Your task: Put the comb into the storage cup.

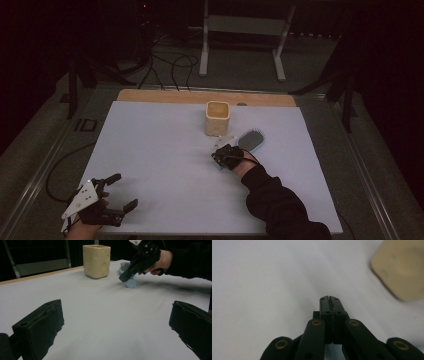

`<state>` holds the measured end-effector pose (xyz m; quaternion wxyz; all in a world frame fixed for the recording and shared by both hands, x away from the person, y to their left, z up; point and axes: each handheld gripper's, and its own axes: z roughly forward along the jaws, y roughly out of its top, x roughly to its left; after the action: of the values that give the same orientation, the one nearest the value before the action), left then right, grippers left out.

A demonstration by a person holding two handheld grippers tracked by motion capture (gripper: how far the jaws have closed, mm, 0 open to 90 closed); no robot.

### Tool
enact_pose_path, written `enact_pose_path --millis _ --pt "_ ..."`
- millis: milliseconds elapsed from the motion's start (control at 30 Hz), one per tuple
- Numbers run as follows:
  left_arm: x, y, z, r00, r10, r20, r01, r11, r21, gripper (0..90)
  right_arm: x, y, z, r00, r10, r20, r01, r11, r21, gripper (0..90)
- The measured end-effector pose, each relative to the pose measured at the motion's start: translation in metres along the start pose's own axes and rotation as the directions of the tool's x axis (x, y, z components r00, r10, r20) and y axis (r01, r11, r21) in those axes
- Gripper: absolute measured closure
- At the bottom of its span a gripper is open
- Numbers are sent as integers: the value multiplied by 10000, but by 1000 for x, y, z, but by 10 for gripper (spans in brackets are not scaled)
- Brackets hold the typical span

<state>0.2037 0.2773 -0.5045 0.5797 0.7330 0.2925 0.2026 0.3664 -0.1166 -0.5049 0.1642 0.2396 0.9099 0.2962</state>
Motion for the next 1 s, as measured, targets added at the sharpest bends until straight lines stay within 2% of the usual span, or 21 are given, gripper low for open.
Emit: enact_pose_path --millis 367,600,933,1000 --pt "0 0 0 10000 17 19 -17 10000 16 0 12 -20 -21 9997 -199 -125 202 9996 218 900" --pt "0 0 0 10000 4 15 -4 10000 1 0 15 -38 -36 9998 -200 9 199 9987 464 900" --pt "0 -1 0 10000 14 13 -14 10000 77 0 13 -64 -59 9994 294 193 -306 9974 659 900" --pt "0 -1 1 10000 -32 27 32 10000 58 0 11 -72 -65 9981 581 227 -594 9965 588 900"
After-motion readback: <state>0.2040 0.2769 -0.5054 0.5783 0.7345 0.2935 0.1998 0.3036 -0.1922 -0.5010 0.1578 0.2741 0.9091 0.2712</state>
